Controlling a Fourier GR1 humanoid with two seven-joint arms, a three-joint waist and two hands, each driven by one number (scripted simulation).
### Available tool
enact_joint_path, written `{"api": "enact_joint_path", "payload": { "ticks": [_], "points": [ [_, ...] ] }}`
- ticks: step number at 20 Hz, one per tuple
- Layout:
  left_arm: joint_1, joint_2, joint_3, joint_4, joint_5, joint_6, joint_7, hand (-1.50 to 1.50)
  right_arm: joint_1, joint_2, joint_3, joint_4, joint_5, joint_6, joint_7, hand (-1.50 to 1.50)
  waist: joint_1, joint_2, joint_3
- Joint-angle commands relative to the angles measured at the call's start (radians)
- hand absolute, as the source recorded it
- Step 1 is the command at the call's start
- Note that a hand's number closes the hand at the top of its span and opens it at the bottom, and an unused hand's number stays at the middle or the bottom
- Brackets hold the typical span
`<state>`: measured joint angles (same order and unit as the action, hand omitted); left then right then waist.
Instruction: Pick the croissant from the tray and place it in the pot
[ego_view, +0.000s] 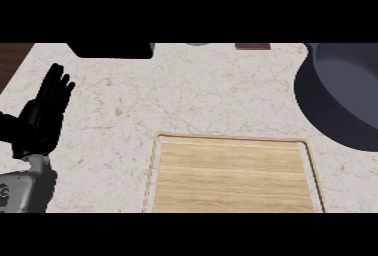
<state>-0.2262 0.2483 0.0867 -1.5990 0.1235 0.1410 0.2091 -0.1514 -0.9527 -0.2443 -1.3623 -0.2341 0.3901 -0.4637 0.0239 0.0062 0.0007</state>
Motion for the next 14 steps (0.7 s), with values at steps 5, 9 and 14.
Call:
{"api": "enact_joint_path", "payload": {
  "ticks": [5, 9, 14],
  "points": [
    [-0.025, -0.032, -0.027, 0.020, -0.010, 0.001, -0.017, 0.00, -0.169, 0.051, 0.093, 0.207, 0.418, -0.376, -0.135, 1.50, 0.031, 0.010, 0.001],
    [-0.048, -0.017, -0.036, -0.031, -0.044, 0.030, 0.047, 0.00, -0.337, 0.104, 0.145, 0.472, 0.504, -0.408, -0.233, 1.50, 0.029, 0.006, 0.002],
    [-0.052, -0.008, 0.001, 0.038, -0.020, 0.000, 0.006, 0.00, -0.489, 0.166, 0.195, 0.739, 0.590, -0.401, -0.292, 1.50, 0.023, 0.010, 0.001]
  ]
}}
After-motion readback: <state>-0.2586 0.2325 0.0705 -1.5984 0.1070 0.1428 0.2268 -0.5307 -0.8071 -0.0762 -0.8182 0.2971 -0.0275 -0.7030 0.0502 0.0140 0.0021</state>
